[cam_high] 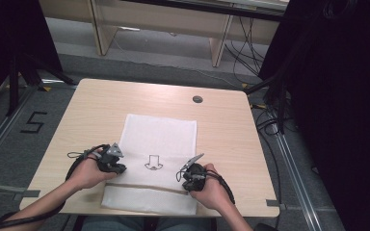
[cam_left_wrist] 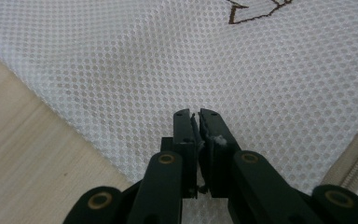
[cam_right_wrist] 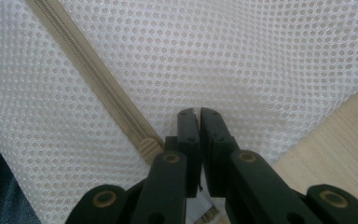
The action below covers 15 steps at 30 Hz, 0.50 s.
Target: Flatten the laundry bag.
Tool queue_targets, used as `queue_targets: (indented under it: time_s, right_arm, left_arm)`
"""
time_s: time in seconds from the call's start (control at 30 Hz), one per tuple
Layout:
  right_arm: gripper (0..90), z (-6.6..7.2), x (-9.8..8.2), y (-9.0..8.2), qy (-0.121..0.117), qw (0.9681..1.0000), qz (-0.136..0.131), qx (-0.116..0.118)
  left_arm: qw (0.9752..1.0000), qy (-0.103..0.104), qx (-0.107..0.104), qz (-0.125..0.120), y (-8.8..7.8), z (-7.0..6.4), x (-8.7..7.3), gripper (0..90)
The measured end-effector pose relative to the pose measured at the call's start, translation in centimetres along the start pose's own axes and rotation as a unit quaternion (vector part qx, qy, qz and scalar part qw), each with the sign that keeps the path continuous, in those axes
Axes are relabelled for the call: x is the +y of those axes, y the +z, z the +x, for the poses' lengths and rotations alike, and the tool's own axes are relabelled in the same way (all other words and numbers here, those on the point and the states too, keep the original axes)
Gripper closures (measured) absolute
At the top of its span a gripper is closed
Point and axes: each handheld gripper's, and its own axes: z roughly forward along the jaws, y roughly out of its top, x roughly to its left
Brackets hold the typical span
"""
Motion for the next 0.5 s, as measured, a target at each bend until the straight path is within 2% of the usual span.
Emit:
queue_targets:
  time_s: [0.03, 0.07, 0.1, 0.13, 0.17, 0.2, 0.23, 0.27, 0.3, 0.33, 0.37, 0.43, 0.5]
  right_arm:
    - [87.8, -0.11, 0.07, 0.03, -0.010, 0.9999, -0.002, 0.002]
    - [87.8, -0.06, 0.09, 0.02, -0.007, 1.0000, -0.002, 0.002]
    - [87.8, -0.06, 0.14, 0.06, -0.010, 0.9999, -0.002, 0.002]
    - [87.7, -0.04, 0.17, 0.06, -0.010, 0.9999, -0.001, 0.003]
    - [87.7, 0.01, 0.18, 0.06, -0.009, 1.0000, 0.000, 0.004]
    - [87.7, 0.07, 0.18, 0.06, -0.007, 1.0000, 0.000, 0.005]
    - [87.7, 0.08, 0.18, 0.06, -0.007, 1.0000, 0.000, 0.004]
    - [87.7, 0.08, 0.17, 0.06, -0.007, 1.0000, 0.000, 0.004]
    - [87.6, 0.08, 0.17, 0.06, -0.006, 1.0000, 0.000, 0.004]
    - [87.6, 0.07, 0.16, 0.07, -0.005, 1.0000, -0.001, 0.005]
    - [87.5, -0.02, 0.16, 0.08, -0.008, 1.0000, -0.004, 0.004]
    - [87.3, 0.00, 0.12, 0.12, 0.001, 0.9999, -0.007, 0.011]
    - [87.2, -0.19, 0.12, 0.19, -0.004, 0.9998, -0.012, 0.015]
  left_arm:
    - [0.9999, 0.008, -0.007, 0.014, -0.20, 0.15, -0.01, 84.8]
    - [1.0000, -0.001, -0.003, 0.003, -0.12, 0.03, -0.11, 84.8]
    - [1.0000, 0.006, -0.003, 0.007, -0.20, 0.11, -0.09, 84.8]
    - [1.0000, -0.005, -0.004, 0.003, -0.08, 0.00, -0.09, 84.8]
    - [1.0000, -0.005, -0.003, 0.004, -0.07, -0.02, -0.05, 84.7]
    - [1.0000, -0.001, -0.002, 0.008, -0.08, -0.03, 0.03, 84.7]
    - [0.9998, 0.011, -0.001, 0.015, -0.18, 0.06, 0.11, 84.6]
    - [0.9998, 0.011, 0.000, 0.016, -0.18, 0.04, 0.14, 84.6]
    - [0.9998, 0.010, -0.001, 0.017, -0.19, 0.04, 0.15, 84.5]
    - [1.0000, -0.006, -0.001, 0.007, -0.04, -0.06, 0.07, 84.5]
    - [0.9999, 0.000, -0.001, 0.011, -0.15, 0.06, 0.06, 84.5]
    - [0.9999, -0.005, 0.003, 0.010, -0.18, 0.14, 0.00, 84.5]
    - [0.9999, -0.005, 0.002, 0.010, -0.24, 0.19, -0.09, 84.5]
